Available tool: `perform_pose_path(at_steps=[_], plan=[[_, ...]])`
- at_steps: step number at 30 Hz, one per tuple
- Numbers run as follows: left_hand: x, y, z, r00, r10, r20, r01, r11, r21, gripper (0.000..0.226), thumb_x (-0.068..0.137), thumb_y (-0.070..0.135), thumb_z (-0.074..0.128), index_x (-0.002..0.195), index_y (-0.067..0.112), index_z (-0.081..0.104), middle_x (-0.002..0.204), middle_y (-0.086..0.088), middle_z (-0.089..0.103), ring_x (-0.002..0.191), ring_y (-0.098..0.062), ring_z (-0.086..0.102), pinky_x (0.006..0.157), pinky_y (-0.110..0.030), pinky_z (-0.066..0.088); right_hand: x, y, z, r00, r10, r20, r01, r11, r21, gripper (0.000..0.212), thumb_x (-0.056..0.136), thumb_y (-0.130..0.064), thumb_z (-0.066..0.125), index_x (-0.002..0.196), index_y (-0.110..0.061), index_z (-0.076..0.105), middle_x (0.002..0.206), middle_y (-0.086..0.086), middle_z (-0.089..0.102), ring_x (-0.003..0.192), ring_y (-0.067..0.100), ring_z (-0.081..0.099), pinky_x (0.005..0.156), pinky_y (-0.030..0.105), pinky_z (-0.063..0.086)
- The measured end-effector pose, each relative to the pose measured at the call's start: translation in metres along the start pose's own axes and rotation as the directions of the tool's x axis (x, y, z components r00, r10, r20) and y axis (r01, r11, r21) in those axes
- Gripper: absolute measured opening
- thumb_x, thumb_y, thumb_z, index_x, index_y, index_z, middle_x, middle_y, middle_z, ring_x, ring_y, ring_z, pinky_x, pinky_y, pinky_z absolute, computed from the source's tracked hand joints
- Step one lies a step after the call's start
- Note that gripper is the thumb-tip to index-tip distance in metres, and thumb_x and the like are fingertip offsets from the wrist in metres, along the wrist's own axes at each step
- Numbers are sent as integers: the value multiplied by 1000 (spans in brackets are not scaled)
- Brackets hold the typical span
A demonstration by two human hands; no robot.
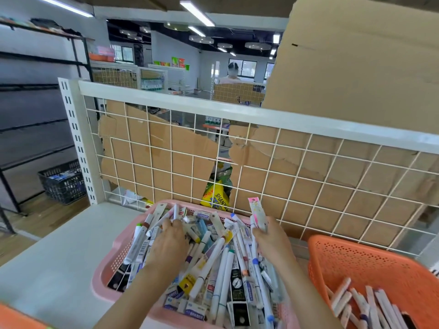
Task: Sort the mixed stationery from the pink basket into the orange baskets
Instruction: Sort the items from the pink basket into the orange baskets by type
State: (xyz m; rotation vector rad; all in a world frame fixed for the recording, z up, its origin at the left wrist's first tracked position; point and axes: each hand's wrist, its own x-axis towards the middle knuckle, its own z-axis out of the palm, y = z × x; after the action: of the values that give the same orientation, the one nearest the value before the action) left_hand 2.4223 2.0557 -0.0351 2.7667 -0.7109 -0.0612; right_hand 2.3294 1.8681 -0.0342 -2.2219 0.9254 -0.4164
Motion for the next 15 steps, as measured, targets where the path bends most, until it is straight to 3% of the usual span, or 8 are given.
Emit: perform_pose_path(at_steps=[4,7,10,13,15], plan=[[-4,-11,-11,999,-39,-11,35,971,-238,50,90,17,56,134,10,33,130,-12,37,103,-26,52,78,-28,42,-9,0,-7,994,-84,-66,80,994,-68,24,96,-28,46,115,-14,45,96,8,62,81,28,61,65,36,47],[-8,-21,-21,997,-59,-50,39,941,-337,54,88,11,55,138,13,34,129,-11,42,95,-21,47,73,-25,37,-17,1,-15,984,-130,-119,115,986,-123,26,97,-31,44,118,-16,43,90,8,62,75,26,61,62,40,48],[-11,-33,-26,991,-75,-107,28,921,-389,52,90,9,51,139,16,35,131,-10,47,91,-20,48,72,-27,36,-27,5,-25,981,-131,-141,115,987,-115,27,97,-28,46,121,-16,44,82,3,61,64,19,59,53,35,47],[-10,-44,-28,984,-69,-163,-15,884,-466,59,91,9,50,145,20,30,129,-13,52,91,-26,53,73,-32,41,-41,9,-39,979,-113,-169,93,988,-124,28,97,-25,46,122,-14,44,76,-2,55,56,13,50,44,21,32],[-10,-47,-27,986,-23,-162,-61,867,-495,60,92,7,48,145,23,28,118,-13,58,78,-24,55,65,-31,41,-52,11,-49,973,-79,-218,57,993,-107,27,96,-20,48,120,-9,45,82,3,54,63,18,48,49,28,31]])
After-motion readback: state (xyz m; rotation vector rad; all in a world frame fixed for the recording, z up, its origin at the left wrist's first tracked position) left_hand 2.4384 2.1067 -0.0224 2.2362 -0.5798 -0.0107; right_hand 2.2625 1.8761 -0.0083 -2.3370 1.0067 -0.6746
